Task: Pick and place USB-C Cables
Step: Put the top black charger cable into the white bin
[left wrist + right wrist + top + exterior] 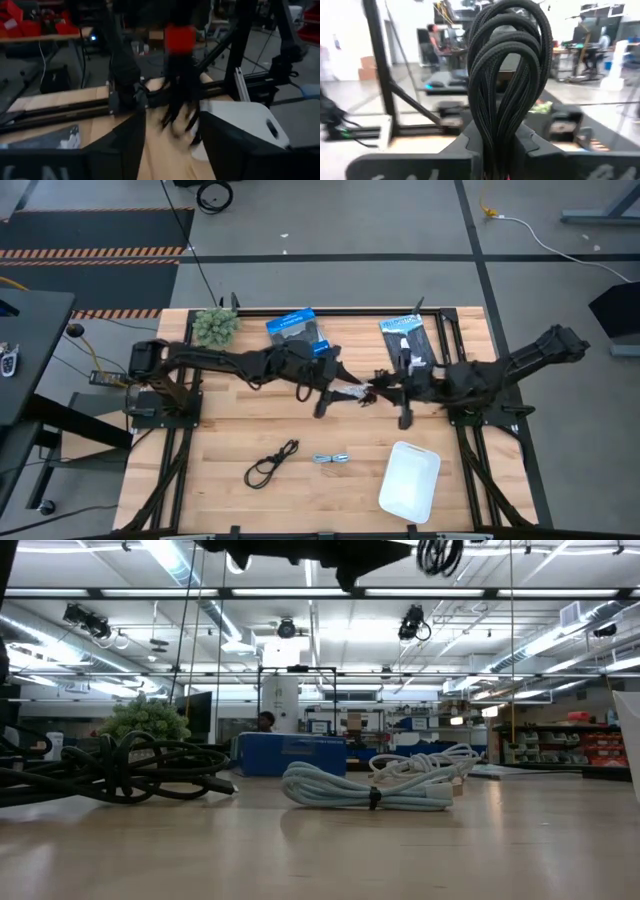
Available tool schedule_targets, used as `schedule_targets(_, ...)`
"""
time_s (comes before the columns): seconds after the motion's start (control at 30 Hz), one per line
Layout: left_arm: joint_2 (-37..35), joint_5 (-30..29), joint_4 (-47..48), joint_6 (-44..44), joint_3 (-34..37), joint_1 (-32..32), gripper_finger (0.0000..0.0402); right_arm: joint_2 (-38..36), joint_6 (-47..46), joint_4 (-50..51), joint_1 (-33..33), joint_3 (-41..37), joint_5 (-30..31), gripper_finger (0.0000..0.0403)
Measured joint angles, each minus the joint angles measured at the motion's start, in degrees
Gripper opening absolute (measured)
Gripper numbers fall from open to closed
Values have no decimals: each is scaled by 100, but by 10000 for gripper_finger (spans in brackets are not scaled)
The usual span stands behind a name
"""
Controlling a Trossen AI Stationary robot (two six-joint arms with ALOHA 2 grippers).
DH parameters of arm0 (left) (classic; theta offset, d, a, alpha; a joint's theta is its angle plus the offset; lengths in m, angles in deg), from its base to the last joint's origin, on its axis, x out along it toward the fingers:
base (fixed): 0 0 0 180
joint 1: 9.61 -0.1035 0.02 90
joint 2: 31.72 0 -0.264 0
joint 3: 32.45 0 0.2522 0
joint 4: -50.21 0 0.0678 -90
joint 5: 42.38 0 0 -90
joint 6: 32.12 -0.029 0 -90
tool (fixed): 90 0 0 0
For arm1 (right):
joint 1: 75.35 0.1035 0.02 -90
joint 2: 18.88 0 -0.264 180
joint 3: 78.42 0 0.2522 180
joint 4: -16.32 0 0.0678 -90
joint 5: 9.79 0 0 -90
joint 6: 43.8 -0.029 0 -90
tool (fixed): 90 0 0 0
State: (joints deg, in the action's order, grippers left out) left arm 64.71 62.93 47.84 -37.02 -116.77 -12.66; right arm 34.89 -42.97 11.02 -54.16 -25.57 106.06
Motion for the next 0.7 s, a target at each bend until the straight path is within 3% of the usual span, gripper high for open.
schedule_targets(0.13,-439,206,698,3,0,-131,213,-174,-521,529,367,0,17,46)
schedule_targets(0.3,-827,226,1293,-159,0,-117,205,-19,-1177,1254,778,38,-313,48)
schedule_targets(0.5,-1044,226,1458,-228,0,-126,182,648,-2317,3330,1223,975,-341,49)
schedule_targets(0.7,-1068,215,1478,-330,2,-128,172,1523,-2469,4624,1646,1819,-495,49)
